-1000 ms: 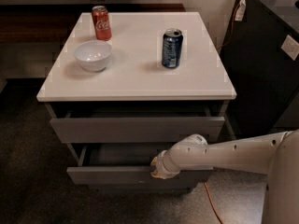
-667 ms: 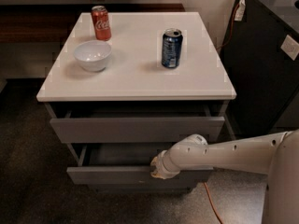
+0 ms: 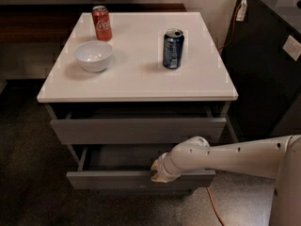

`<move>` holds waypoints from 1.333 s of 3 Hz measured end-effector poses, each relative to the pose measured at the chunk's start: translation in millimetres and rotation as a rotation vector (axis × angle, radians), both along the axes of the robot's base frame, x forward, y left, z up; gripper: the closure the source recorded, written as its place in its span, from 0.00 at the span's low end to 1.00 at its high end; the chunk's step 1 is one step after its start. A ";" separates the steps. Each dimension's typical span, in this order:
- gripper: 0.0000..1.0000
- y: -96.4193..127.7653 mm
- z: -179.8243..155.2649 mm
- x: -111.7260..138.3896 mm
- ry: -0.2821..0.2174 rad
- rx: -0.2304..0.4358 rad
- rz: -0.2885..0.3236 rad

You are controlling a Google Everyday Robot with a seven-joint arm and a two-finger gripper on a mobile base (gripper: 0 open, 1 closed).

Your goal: Open middle drawer

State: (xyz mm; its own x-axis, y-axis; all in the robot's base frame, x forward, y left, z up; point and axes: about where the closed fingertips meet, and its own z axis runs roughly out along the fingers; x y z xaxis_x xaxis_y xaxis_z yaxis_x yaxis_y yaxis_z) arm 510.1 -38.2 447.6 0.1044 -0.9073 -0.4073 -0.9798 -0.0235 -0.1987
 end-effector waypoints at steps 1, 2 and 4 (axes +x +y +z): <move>0.99 2.7 0.6 -6.7 0.015 0.008 0.014; 1.00 6.8 1.2 -16.8 0.038 0.020 0.036; 0.85 9.8 1.7 -25.8 0.057 0.029 0.057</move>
Offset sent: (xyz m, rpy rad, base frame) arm -0.0975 0.0396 0.0131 0.1130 0.2179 0.2098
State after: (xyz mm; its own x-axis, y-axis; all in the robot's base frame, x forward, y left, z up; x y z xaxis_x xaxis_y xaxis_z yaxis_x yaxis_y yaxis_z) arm 484.2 -28.4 449.4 0.1315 -0.8882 -0.4403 -0.9867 -0.0746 -0.1442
